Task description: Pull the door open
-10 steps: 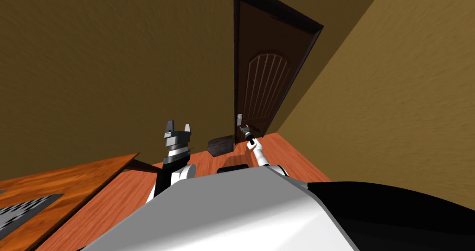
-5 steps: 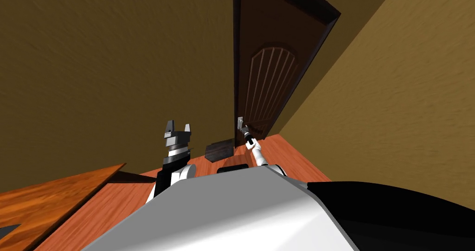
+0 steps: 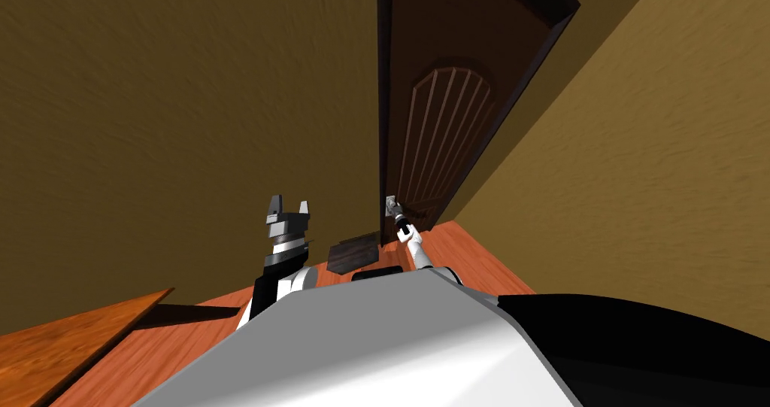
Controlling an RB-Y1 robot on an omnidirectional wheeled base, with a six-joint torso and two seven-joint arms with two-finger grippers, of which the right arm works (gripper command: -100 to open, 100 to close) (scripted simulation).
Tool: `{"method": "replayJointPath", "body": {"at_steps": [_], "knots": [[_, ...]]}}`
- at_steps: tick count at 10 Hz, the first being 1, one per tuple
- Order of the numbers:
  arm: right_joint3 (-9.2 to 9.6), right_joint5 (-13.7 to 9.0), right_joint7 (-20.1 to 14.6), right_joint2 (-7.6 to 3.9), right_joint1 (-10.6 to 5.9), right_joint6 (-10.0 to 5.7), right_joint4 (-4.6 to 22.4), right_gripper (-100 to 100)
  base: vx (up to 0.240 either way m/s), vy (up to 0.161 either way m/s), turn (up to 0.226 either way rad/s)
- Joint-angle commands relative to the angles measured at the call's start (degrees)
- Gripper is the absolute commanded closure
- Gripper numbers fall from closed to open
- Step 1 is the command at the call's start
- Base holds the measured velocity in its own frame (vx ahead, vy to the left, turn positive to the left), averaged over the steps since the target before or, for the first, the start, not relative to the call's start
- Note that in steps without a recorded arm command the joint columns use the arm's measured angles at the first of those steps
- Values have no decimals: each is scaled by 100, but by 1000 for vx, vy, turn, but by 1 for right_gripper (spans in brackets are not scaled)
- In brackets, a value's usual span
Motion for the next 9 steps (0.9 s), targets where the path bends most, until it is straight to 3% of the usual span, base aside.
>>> {"method": "replayJointPath", "body": {"at_steps": [1, 2, 3, 9], "knots": [[-9, 1, 6, 28, -8, 0, 8, -100, 206, 10, -30], [-6, 0, 3, 15, -8, 0, 7, -100, 92, 3, -3], [-6, 0, 3, 15, -8, 0, 7, 100, -11, 0, 4], [-12, -28, -50, -22, 11, 16, 26, 100, -28, -1, 8]]}}
